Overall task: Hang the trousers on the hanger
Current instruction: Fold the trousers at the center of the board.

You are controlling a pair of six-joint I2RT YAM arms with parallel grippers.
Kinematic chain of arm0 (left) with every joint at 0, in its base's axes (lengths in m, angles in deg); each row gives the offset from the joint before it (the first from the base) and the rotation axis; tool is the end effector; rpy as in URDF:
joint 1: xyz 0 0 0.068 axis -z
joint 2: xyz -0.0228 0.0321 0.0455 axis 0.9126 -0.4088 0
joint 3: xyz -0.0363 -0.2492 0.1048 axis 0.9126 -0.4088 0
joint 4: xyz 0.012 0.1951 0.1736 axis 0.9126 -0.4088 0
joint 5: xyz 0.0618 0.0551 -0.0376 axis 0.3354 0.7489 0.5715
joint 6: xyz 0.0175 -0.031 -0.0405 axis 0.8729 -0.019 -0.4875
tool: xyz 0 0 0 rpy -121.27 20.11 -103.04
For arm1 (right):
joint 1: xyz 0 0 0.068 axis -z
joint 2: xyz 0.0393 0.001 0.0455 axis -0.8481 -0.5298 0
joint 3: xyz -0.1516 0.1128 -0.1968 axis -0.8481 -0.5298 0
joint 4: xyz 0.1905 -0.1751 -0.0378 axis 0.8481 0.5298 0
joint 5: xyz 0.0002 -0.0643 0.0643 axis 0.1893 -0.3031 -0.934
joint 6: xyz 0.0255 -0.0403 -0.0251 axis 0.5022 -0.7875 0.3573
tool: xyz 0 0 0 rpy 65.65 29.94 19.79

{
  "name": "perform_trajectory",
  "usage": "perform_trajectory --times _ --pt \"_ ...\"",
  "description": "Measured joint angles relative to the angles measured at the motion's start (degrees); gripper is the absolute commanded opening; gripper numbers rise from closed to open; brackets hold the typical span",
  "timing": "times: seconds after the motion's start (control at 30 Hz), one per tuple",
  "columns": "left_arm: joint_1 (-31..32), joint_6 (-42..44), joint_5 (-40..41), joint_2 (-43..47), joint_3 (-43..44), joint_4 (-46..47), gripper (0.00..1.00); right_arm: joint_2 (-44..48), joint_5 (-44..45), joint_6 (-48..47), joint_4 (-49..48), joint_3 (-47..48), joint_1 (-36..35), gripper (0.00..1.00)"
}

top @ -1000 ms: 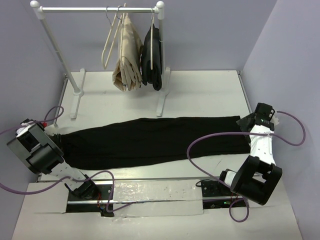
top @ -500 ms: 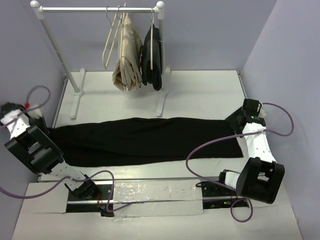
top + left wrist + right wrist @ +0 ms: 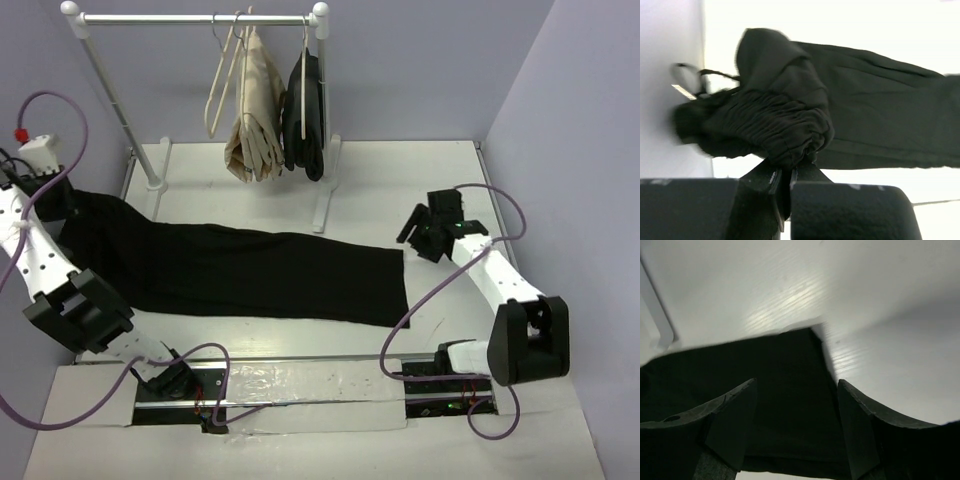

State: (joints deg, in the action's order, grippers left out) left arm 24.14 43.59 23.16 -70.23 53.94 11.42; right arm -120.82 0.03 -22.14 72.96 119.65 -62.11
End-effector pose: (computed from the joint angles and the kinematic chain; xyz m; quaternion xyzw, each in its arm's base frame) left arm 0.2457 0.1952 0.4015 -0.0613 0.9326 -0.0715 0.3483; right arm 0.2548 0.0185 0.2349 0.2575 0.9132 0.1112 0.2955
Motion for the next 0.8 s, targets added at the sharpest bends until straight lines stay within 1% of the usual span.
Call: perform_trajectory --times 0.1,0.2,0.33,0.43,0.63,0.8 --pt "4.8 1.0 -2.3 0.9 0.0 -1.6 0.00 -3.4 -1.3 1.8 -1.6 0.0 -4.7 0.72" --pt "10.8 2.8 -4.7 3.8 -0.9 -2.0 0.00 -6.6 -1.6 2.9 -2.4 0.3 -8.3 0.72" --pt "15.1 3.5 -6.6 8.3 -4.2 -2.8 0.00 -8.8 -1.9 3.4 -2.6 1.4 -11.1 0.72" --pt "18.1 3.8 -8.3 10.8 -7.9 -3.1 0.00 -9.0 -2.8 3.3 -3.7 2.4 -12.7 0.72" --pt "25.0 3.4 -10.6 12.0 -16.8 -3.0 0.00 -9.4 -7.7 0.8 -7.5 4.9 -15.1 0.72" --pt "28.7 -0.3 -10.5 13.9 -23.2 0.7 0.00 -10.8 -12.3 -1.6 -10.3 6.3 -17.3 0.72"
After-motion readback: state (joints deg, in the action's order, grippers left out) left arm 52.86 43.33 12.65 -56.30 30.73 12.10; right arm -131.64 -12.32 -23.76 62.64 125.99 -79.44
